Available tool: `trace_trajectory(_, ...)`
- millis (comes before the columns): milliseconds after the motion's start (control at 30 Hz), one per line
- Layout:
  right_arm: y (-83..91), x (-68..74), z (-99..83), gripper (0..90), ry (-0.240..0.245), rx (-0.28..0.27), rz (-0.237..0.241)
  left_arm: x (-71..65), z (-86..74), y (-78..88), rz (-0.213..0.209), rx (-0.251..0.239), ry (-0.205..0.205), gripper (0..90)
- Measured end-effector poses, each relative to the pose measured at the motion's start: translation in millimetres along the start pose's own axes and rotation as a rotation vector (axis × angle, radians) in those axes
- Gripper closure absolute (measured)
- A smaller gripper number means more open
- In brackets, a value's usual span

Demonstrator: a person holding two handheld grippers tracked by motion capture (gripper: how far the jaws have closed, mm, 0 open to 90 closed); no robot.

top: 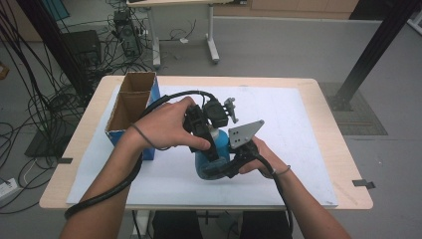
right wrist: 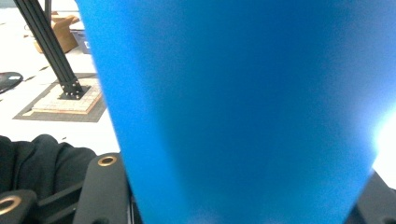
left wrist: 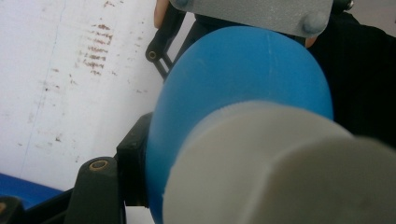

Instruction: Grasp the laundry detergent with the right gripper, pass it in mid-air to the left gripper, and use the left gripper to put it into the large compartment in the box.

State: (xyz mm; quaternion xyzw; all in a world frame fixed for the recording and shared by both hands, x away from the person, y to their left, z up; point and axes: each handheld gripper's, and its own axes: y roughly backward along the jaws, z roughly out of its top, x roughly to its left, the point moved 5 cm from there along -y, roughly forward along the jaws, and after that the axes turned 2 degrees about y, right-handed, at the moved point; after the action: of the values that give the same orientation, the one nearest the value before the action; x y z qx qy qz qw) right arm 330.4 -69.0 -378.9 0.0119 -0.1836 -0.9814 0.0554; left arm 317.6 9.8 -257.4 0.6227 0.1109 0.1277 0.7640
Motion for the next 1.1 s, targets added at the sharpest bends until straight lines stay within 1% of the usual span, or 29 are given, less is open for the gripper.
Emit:
trace_trajectory(667,0.0,1.0,0.7,41.4,0.0,-0.002,0.003,-1.0,-0.8,0.8,0.003,-0.004,0.007,35.8)
trace_trajectory(1100,1.3,0.4,1.3,41.4,0.004,-0.007,-0.001,-0.8,0.4,1.7,0.003,-0.002,0.003,35.9)
